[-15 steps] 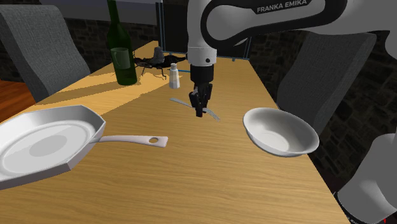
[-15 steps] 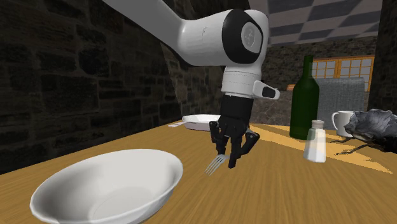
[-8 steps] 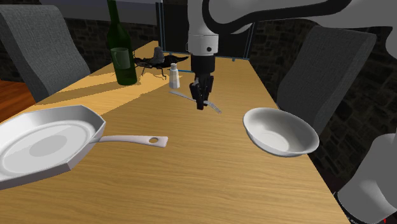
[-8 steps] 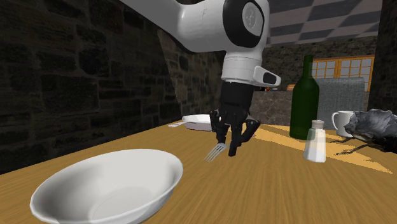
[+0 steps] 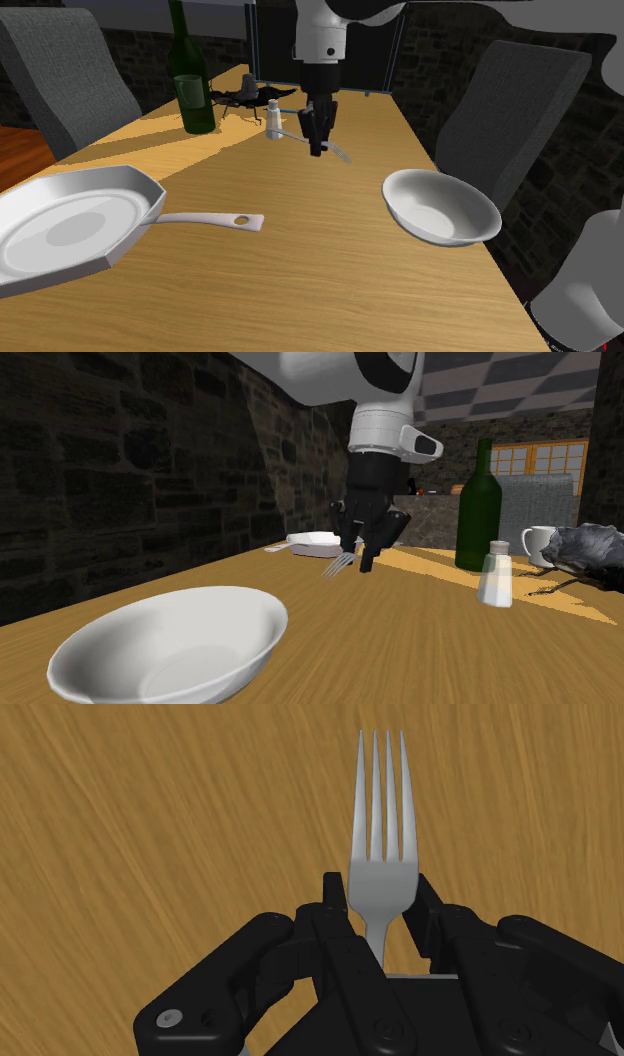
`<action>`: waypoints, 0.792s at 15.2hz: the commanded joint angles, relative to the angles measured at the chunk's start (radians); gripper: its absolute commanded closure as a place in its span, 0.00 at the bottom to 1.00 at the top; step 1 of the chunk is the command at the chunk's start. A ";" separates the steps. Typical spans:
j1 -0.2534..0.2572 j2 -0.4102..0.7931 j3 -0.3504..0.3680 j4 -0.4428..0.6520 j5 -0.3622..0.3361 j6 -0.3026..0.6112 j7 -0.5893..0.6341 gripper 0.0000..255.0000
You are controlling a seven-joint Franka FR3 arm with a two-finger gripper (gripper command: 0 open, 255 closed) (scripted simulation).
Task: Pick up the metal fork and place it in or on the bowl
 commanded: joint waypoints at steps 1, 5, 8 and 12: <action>0.001 0.008 0.000 0.043 -0.002 -0.035 0.004 1.00; 0.004 0.024 0.002 0.119 -0.005 -0.095 0.011 1.00; 0.007 0.040 0.003 0.182 -0.009 -0.142 0.018 1.00; 0.002 0.003 0.003 0.167 0.001 -0.163 0.016 1.00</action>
